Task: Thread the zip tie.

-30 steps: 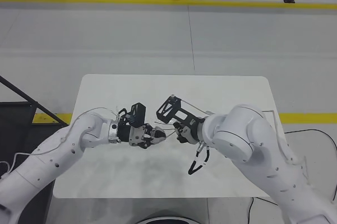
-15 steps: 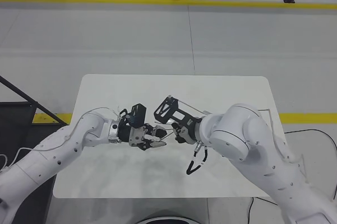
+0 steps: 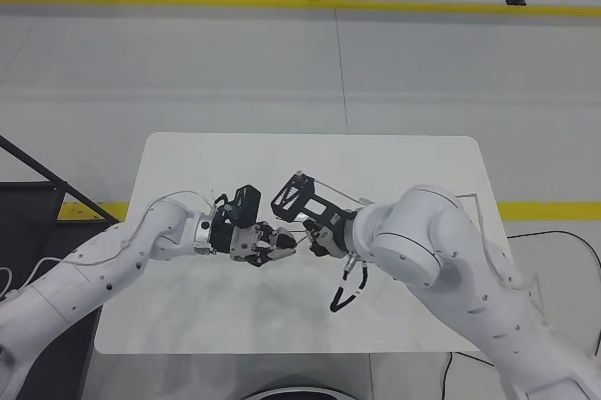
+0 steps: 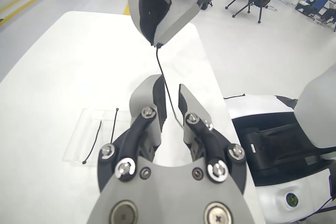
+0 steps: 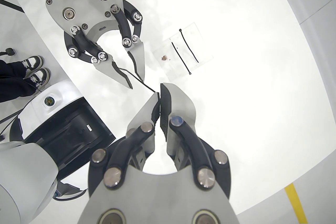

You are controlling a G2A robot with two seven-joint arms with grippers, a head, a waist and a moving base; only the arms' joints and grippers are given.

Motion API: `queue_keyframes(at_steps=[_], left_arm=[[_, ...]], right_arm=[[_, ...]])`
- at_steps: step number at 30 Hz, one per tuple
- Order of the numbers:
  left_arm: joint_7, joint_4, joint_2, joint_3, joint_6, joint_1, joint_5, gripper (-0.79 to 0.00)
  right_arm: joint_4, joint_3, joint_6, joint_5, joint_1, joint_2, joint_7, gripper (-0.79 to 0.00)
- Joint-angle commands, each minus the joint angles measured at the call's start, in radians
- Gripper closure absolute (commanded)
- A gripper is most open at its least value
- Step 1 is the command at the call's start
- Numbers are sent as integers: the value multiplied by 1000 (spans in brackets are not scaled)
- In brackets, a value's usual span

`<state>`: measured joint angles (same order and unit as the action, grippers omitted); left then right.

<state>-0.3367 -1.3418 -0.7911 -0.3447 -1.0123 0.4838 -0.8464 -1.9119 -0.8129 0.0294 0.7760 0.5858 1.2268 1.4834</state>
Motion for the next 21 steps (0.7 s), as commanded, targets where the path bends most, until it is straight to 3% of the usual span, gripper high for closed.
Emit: queue_keyframes(at_steps=[1,8,11,12,13,16,18,21], left_arm=[[-10,6,-1,10,0,-7,-1,-111],[-42,23,-7,37,0,-28,-1,-111],[-50,28,-9,47,0,-36,-3,-86],[-53,30,-10,50,0,-38,-3,-15],[-55,32,-11,53,0,-40,-4,0],[-65,39,-13,59,0,-45,-2,0],[-69,44,-15,62,0,-47,-2,-145],[-72,46,-17,68,0,-51,-1,-206]], right_arm=[[2,1,0,0,-2,1,1,0],[10,7,3,-1,-6,3,4,0],[12,10,3,-1,-8,4,6,0],[13,10,3,-2,-9,5,7,0],[13,10,4,-3,-10,5,6,0],[14,11,5,-4,-11,6,6,0],[13,12,9,-6,-11,6,4,0],[15,12,11,-8,-12,7,6,0]])
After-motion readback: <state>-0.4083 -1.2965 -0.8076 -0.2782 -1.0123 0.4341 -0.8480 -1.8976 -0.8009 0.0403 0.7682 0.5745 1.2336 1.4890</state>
